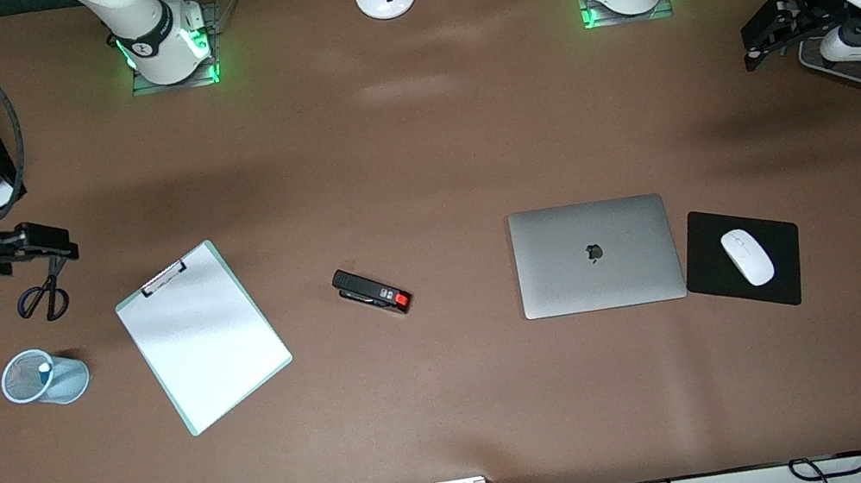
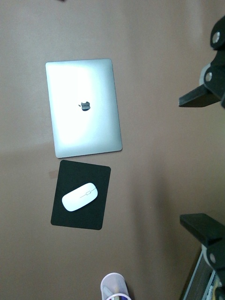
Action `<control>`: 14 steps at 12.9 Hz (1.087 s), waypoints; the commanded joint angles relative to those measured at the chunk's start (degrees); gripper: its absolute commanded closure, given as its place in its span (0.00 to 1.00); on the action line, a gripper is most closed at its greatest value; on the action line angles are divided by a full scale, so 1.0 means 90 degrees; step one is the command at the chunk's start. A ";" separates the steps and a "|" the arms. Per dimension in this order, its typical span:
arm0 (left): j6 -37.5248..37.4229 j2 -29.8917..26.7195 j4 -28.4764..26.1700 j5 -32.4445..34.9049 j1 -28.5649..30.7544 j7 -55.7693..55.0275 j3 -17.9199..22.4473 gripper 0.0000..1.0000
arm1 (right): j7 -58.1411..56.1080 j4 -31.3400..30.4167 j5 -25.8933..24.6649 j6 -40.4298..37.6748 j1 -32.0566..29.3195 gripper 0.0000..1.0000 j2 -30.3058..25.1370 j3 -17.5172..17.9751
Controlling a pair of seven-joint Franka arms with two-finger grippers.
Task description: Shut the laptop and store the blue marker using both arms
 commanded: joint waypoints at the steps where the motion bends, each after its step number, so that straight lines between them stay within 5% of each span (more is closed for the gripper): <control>1: 0.0047 -0.0077 -0.0093 -0.0119 0.0055 0.0055 -0.0037 0.00 | 0.0195 -0.0048 -0.0262 -0.0051 -0.0134 0.00 -0.0178 -0.0099; 5: 0.0047 -0.0106 -0.0161 -0.0119 0.0055 0.0055 -0.0037 0.00 | -0.0168 -0.0310 -0.0233 -0.0013 -0.0380 0.00 -0.0411 -0.0099; 8: 0.0047 -0.0116 -0.0180 -0.0119 0.0055 0.0055 -0.0037 0.00 | -0.0246 -0.1421 -0.0262 0.0661 -0.0322 0.00 -0.1191 -0.0080; 14: 0.0066 -0.0116 -0.0180 -0.0109 0.0055 0.0064 -0.0037 0.00 | -0.0863 -0.1386 -0.0262 0.0487 -0.0341 0.00 -0.1457 -0.0080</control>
